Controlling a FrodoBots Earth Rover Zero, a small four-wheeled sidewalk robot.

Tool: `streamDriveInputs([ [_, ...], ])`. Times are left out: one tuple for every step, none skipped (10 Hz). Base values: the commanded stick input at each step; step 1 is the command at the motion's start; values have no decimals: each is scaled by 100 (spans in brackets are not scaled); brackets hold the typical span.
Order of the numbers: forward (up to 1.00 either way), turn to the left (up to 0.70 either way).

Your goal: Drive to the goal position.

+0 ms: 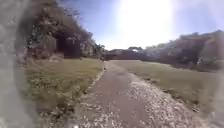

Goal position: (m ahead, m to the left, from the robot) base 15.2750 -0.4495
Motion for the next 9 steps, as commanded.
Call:
streamDriveInputs([
  [100,0],
  [100,0],
  [100,0],
  [100,0],
  [100,0],
  [100,0],
  [100,0],
  [100,0],
  [100,0],
])
